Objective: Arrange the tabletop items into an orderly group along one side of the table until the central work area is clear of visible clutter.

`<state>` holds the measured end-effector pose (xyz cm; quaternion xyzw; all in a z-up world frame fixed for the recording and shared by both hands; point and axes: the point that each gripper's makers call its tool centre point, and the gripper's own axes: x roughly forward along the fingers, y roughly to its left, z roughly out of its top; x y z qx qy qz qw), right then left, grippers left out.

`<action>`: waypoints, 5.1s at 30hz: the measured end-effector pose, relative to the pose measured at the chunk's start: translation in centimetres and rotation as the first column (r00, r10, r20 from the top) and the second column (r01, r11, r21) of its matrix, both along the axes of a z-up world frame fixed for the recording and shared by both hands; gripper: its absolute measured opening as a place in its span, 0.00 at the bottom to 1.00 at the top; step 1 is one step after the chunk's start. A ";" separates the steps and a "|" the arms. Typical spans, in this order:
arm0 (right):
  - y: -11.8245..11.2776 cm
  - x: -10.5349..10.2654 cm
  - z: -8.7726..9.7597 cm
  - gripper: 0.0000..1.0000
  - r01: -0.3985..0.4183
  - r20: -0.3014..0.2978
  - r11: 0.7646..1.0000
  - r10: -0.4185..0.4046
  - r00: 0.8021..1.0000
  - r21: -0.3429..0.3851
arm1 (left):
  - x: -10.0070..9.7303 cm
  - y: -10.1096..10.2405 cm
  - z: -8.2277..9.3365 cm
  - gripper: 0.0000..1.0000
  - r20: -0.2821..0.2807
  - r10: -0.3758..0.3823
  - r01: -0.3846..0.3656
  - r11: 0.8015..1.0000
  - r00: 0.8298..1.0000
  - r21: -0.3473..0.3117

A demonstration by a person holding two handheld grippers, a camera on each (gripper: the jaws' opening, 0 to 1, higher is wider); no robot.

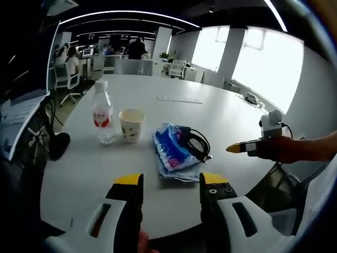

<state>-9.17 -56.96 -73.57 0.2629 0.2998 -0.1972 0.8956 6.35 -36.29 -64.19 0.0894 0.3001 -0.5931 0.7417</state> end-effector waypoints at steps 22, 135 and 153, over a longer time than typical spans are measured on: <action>-2.8 5.3 -0.8 0.18 -0.047 -0.010 0.999 0.047 0.999 0.009 | 1.4 0.9 0.9 0.42 0.025 0.049 -0.048 0.999 0.999 -0.011; -1.0 7.8 6.6 0.01 -0.099 0.053 0.985 0.107 0.993 -0.144 | 4.0 0.3 2.0 0.42 0.017 0.052 -0.051 0.997 0.999 -0.056; -2.6 4.0 7.6 0.01 -0.004 0.070 0.988 0.015 0.997 -0.156 | 3.6 -0.3 1.8 0.42 0.014 0.032 -0.031 0.998 0.999 -0.057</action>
